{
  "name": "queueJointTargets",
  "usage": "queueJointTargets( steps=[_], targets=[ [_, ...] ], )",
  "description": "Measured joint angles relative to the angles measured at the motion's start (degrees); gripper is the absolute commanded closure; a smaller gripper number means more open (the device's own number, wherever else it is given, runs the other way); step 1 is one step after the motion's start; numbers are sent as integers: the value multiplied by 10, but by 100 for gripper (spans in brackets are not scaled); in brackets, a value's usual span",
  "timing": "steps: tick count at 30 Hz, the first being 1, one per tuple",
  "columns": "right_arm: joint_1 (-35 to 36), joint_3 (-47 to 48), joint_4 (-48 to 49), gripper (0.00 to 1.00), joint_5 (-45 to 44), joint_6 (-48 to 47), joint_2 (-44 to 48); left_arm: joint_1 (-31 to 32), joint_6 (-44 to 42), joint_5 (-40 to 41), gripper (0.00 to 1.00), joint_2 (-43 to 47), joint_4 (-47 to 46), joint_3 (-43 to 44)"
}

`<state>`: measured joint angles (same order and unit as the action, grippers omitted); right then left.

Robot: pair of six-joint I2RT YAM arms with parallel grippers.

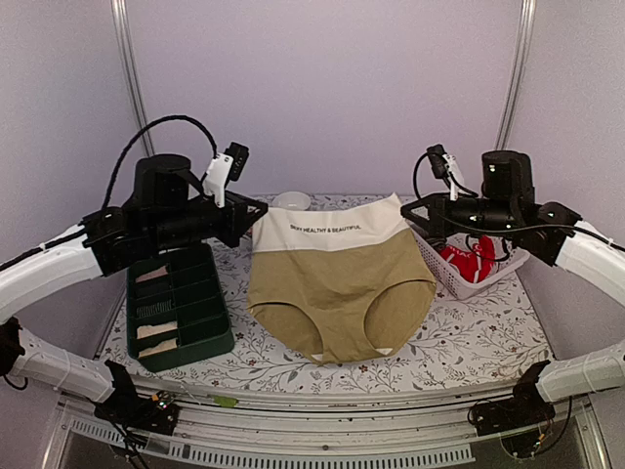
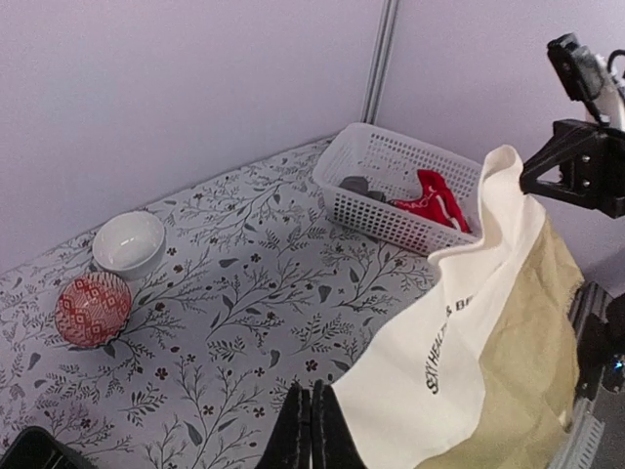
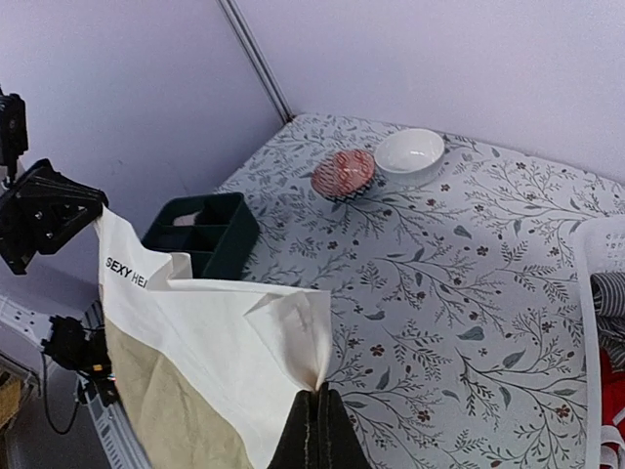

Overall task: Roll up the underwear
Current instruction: Pick up the underwear from the center of the board, then flatten out the underwear at the center of the board.

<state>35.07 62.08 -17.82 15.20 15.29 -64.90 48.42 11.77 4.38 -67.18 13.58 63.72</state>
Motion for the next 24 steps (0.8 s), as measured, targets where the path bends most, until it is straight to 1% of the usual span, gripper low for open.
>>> queueJointTargets(
  steps=[1, 2, 3, 4, 5, 6, 7, 8, 9, 11, 14, 16, 19, 21, 24],
  targets=[
    [0, 10, -2, 100, -11, -7, -32, -10, 4, 2, 100, -21, -3, 2],
    [0, 22, -2, 88, -26, -13, -69, -24, 9, 4, 100, -53, -7, 3],
    [-1, 32, -3, 67, -43, -17, -108, -39, 12, 7, 94, -84, -10, 5],
    [-6, 42, -6, 49, -64, -21, -150, -57, 14, 13, 71, -118, -12, 8],
    [-14, 51, -11, 36, -86, -19, -191, -74, 17, 17, 54, -151, -13, 12],
    [-24, 59, -19, 28, -106, -18, -225, -88, 13, 21, 44, -181, -12, 20],
    [-36, 69, -28, 25, -124, -15, -256, -104, 16, 23, 35, -218, -2, 39],
    [-49, 83, -40, 25, -143, -12, -287, -119, 16, 26, 20, -261, 11, 69],
    [-57, 97, -48, 25, -155, -10, -307, -131, 16, 31, 14, -297, 23, 98],
    [-74, 131, -63, 28, -165, -10, -339, -149, 16, 39, 13, -349, 42, 142],
    [-81, 177, -70, 32, -150, -15, -347, -164, 13, 45, 13, -357, 72, 148],
    [-79, 202, -67, 37, -115, -25, -347, -164, 13, 45, 13, -349, 82, 148],
    [-76, 209, -67, 46, -47, -40, -353, -163, 13, 36, 15, -336, 91, 145],
    [-72, 211, -72, 50, 3, -48, -374, -163, 13, 23, 16, -328, 93, 137],
    [-65, 215, -93, 58, 49, -59, -422, -163, 13, -5, 20, -324, 100, 120]
  ],
)
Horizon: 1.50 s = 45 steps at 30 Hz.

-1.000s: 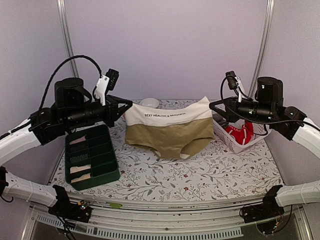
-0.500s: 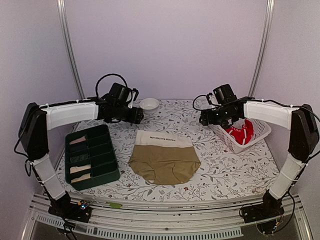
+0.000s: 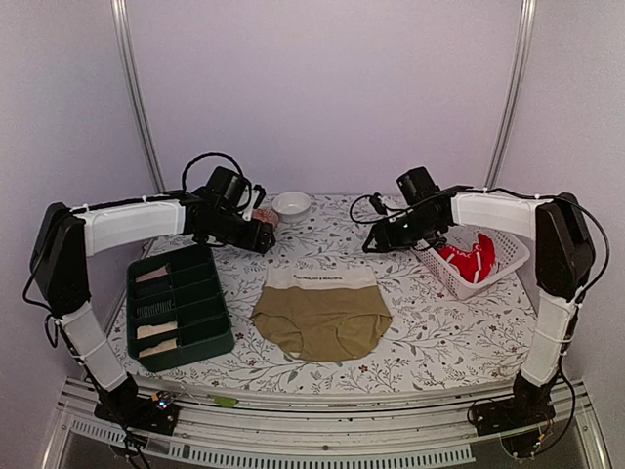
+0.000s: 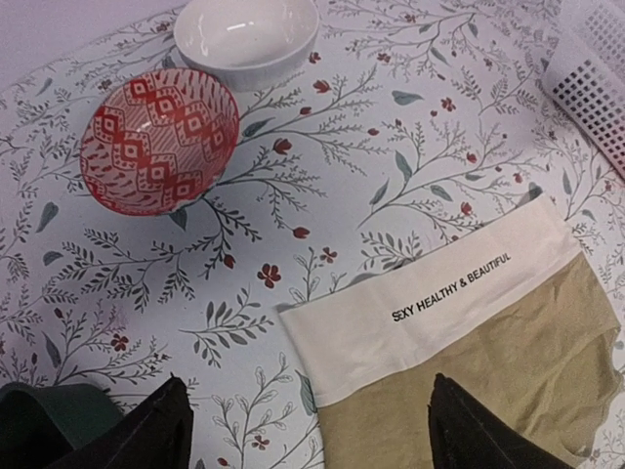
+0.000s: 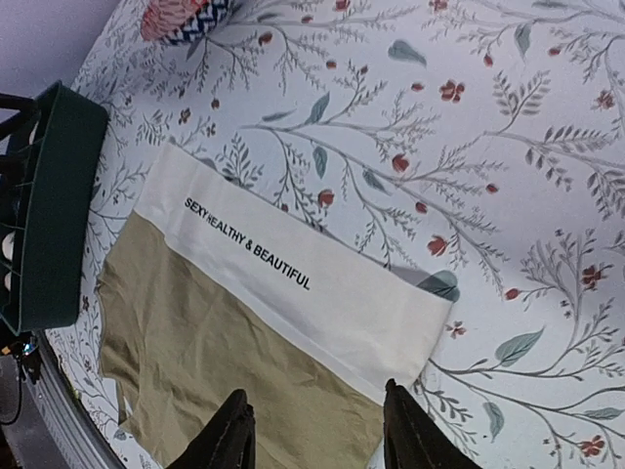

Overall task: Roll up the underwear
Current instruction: Flatten out the underwear at the center of the board.

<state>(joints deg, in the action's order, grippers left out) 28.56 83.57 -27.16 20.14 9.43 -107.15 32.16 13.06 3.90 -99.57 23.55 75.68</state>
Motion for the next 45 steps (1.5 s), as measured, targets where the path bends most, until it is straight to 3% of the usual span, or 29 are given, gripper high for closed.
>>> queueJointTargets(
  steps=[6, 16, 23, 32, 45],
  targets=[
    [19, 2, -40, 67, 44, -18, -82, 2, -10, -80, 28, -2, 13, -28],
    [30, 5, -71, 78, 28, -43, -139, 12, -23, -136, 29, -36, 25, -31],
    [14, -6, -78, 73, 7, -26, -130, 12, -26, -130, 29, -43, 35, -31],
    [-8, -16, -86, 72, 21, -1, -42, 12, -38, -128, 29, -49, 40, -31],
    [32, 4, -136, 73, 38, -27, -87, 12, -45, -133, 25, -50, 42, -31]
  ],
)
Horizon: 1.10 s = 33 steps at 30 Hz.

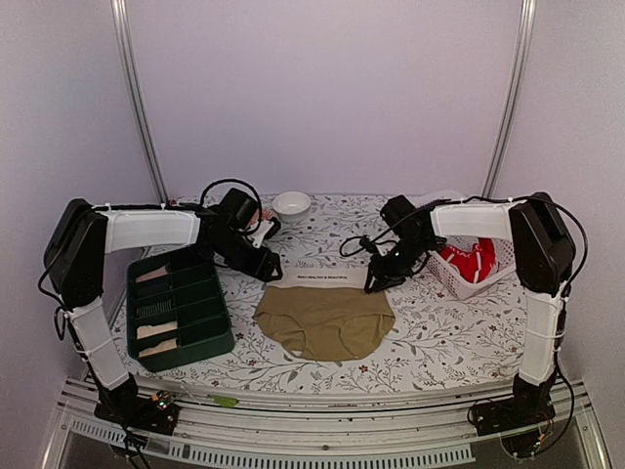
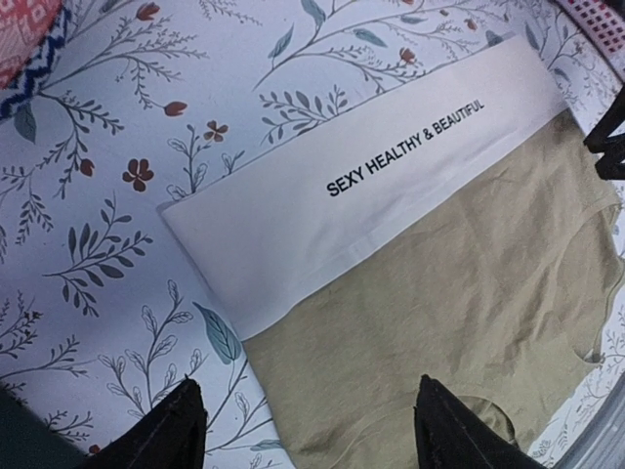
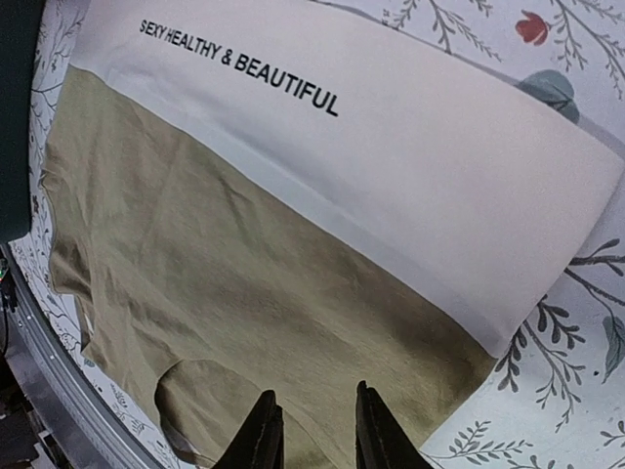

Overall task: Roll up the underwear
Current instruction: Flatten out the underwear at the center of the board, then smooth out the underwear at the center of the board.

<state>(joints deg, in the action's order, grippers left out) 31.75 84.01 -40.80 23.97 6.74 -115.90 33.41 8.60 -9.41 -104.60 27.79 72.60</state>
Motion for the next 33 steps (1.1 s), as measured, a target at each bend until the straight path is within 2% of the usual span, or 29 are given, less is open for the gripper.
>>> queueJointTargets(
  steps=[10, 17, 21, 28, 33],
  targets=[
    [-34, -51, -13, 76, -27, -6, -10, 8, 0, 7, 23, 0, 4, -2],
    [-36, -69, -25, 76, -62, -6, 11, 9, 6, 11, 27, 19, 10, -29],
    [-34, -70, -47, 75, -71, -6, 29, 21, 6, 11, 34, 27, 20, -42],
    [-15, -55, -45, 76, -62, -19, 53, 78, -1, 11, 54, 22, 38, -42],
    [-2, -71, -35, 77, -58, -29, 50, 90, -2, 12, 67, 2, 46, -42]
  ],
)
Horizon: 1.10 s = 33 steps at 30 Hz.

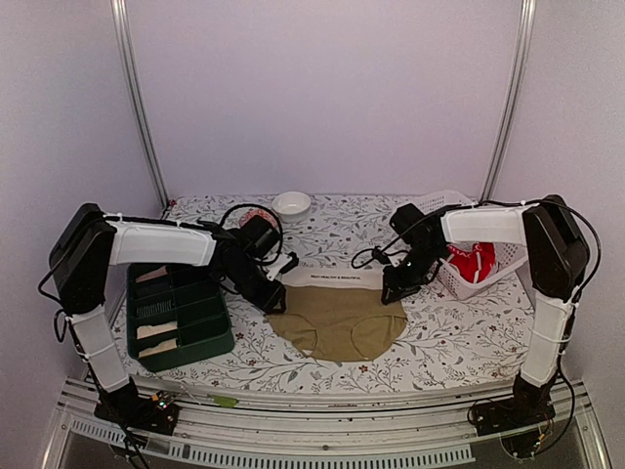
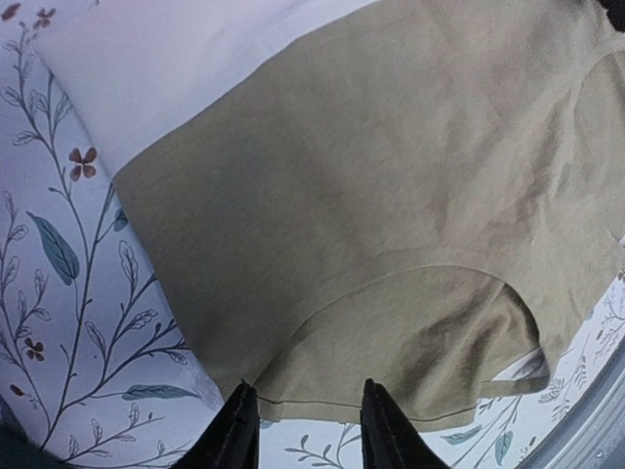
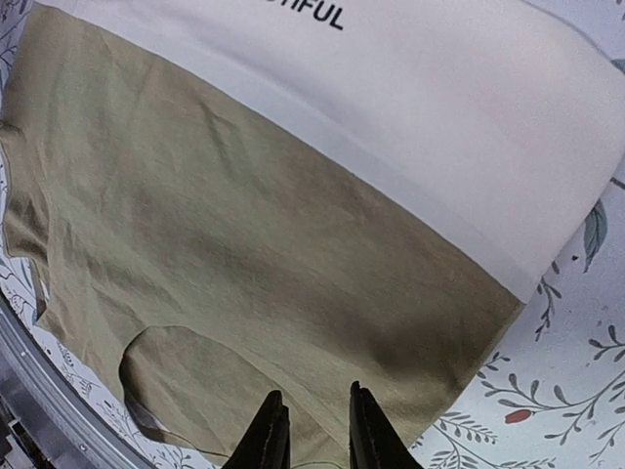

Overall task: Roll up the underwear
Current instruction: Smooth out the underwear at the center of the board, then adjust the underwear at the center of the board.

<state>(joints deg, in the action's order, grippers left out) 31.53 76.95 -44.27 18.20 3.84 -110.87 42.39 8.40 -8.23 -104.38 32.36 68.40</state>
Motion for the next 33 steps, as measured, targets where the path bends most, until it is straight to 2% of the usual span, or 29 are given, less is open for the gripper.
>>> queueJointTargets(
  steps=[6, 10, 15, 23, 33],
  targets=[
    [4, -35, 10, 78, 2, -2, -8, 4, -3, 3, 71, -15, 6, -1],
    [7, -46, 19, 78, 6, -2, -8, 9, -3, 9, 77, -19, 5, -3],
    [9, -60, 35, 79, 6, -2, 0, 12, 0, 54, 77, -44, 15, -3],
    [50, -97, 64, 79, 21, 14, 20, 3, 2, 125, 83, -38, 31, -3],
    [93, -115, 31, 73, 55, 46, 39, -5, -23, 148, 83, -2, 47, 14]
  ],
)
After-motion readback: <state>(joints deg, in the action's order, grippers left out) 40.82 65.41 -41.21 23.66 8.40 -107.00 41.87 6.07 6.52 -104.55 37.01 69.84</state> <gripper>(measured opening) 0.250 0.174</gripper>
